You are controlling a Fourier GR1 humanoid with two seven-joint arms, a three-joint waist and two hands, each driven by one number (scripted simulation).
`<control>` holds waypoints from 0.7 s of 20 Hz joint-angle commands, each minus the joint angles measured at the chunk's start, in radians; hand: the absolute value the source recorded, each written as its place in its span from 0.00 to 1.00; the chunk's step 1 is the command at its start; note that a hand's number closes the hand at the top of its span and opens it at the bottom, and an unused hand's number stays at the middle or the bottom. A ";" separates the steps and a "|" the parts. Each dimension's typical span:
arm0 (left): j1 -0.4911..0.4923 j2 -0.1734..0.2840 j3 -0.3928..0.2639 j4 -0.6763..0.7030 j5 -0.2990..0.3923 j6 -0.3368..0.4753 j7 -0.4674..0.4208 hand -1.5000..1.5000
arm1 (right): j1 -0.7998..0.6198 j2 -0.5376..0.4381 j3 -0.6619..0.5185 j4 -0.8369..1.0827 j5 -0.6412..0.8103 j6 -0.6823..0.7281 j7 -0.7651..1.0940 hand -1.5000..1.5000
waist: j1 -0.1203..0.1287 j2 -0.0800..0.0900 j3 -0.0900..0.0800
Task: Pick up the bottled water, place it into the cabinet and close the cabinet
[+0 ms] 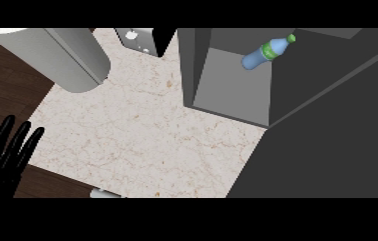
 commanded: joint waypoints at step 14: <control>-0.023 0.025 0.036 0.023 0.026 -0.041 0.007 0.00 | -0.124 0.083 0.127 0.081 -0.121 0.033 0.124 1.00 | 0.011 0.037 0.001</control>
